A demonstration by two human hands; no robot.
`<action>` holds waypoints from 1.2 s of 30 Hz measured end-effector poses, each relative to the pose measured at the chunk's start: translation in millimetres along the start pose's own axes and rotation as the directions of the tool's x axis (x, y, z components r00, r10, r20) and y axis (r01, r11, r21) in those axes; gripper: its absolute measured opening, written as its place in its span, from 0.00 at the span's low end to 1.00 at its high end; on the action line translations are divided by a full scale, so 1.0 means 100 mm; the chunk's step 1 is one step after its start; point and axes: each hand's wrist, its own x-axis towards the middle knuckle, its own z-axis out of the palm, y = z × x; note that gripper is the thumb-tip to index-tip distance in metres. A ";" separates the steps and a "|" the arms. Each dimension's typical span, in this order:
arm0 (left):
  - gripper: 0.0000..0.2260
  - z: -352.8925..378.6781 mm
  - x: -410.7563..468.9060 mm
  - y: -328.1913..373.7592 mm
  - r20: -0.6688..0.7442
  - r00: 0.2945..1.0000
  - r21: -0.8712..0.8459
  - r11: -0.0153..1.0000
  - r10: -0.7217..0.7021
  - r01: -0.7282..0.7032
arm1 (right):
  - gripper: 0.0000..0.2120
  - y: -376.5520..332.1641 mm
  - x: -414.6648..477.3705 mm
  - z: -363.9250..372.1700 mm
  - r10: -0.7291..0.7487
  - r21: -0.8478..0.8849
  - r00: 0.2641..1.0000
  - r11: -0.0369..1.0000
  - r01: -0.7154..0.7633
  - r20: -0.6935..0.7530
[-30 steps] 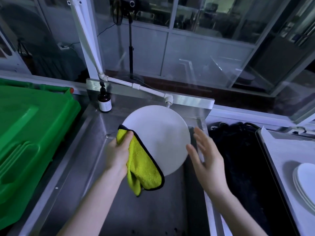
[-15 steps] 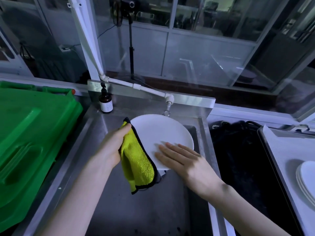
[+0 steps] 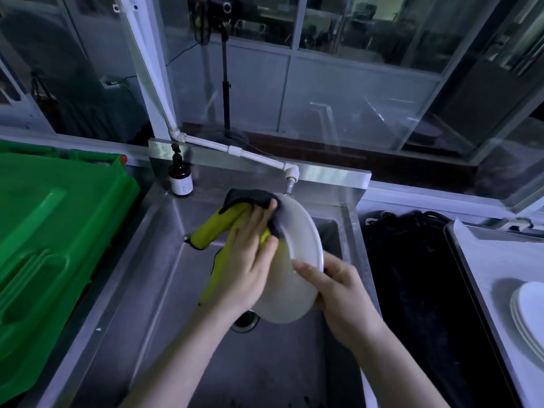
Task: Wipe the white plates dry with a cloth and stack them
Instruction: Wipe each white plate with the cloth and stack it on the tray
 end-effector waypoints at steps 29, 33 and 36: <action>0.22 -0.14 -0.23 -0.32 0.036 0.979 -0.055 0.978 -0.200 0.202 | 0.10 -0.17 -0.04 -0.34 0.092 0.298 0.995 0.951 -0.077 -0.036; 0.20 0.00 -0.40 -0.35 0.053 0.997 0.018 0.999 -0.052 0.051 | 0.12 -0.12 0.00 -0.33 0.129 0.393 0.988 0.915 -0.087 -0.082; 0.21 -0.01 -0.21 -0.29 0.017 0.998 0.037 0.998 -0.054 0.053 | 0.11 -0.09 0.02 -0.25 0.131 0.365 0.989 0.926 -0.100 -0.061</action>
